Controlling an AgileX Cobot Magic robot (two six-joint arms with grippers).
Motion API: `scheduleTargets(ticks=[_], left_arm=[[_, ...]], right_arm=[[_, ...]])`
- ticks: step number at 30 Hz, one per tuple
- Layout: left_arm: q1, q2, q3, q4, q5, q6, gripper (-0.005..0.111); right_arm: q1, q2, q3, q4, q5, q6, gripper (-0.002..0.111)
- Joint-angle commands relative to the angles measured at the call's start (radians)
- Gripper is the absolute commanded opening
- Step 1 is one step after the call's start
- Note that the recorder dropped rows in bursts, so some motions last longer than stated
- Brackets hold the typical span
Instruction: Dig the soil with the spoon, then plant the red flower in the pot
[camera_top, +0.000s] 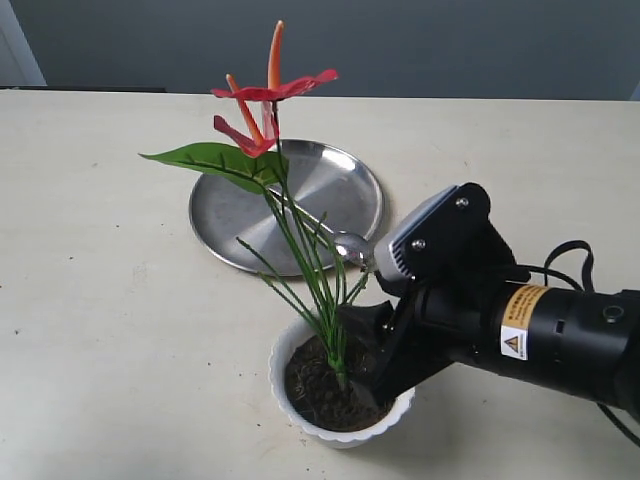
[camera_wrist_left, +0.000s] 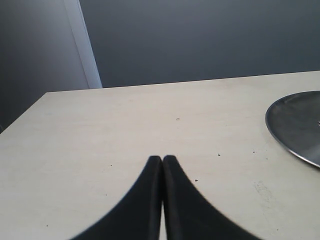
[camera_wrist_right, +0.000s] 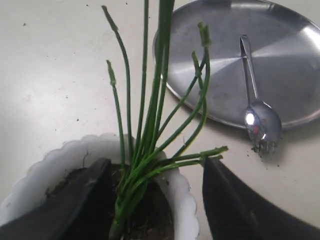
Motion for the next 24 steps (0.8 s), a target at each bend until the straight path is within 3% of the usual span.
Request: scheduleTargets(ticks=[1,7,16,24], left_arm=[[-0.007,-0.005,-0.004,-0.008,-0.007,-0.002,0.000],[-0.007,-0.005,-0.004,-0.008,-0.007,-0.002,0.000],[-0.007,-0.005,-0.004,-0.008,-0.001,-0.002,0.000],[-0.007,-0.005,-0.004,-0.008,-0.001,-0.002,0.000]], right_arm=[[-0.002,-0.088,0.002,0.017,0.082,-0.002,0.053],[-0.002,-0.237,0.002,0.031,0.215,0.048,0.050],[-0.002,-0.526,0.002,0.249,0.393,0.050,0.019],[-0.004,-0.752,0.002,0.381,0.525,0.122,0.018]])
